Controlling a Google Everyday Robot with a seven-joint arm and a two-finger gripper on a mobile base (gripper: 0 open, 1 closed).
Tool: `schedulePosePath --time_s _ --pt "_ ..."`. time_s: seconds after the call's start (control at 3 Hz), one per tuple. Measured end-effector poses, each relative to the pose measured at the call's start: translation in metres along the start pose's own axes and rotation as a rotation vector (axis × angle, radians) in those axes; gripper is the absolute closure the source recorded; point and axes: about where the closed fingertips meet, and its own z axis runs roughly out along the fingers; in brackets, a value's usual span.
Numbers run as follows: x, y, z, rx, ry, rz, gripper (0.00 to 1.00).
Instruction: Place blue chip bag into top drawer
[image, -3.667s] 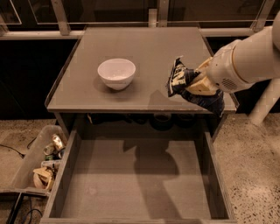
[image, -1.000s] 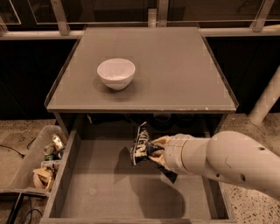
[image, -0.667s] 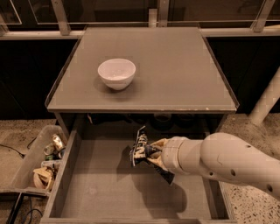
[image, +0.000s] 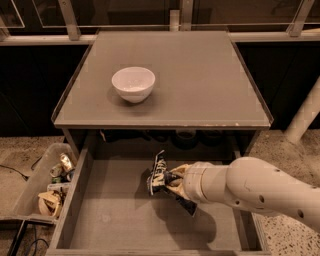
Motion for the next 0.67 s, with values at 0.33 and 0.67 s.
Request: schedulePosePath --time_s 0.33,0.67 --pt "0.018 0.010 0.019 -0.029 -0.005 0.050 1.00" --pt "0.034 0.017 0.034 -0.041 -0.009 0.092 1.00"
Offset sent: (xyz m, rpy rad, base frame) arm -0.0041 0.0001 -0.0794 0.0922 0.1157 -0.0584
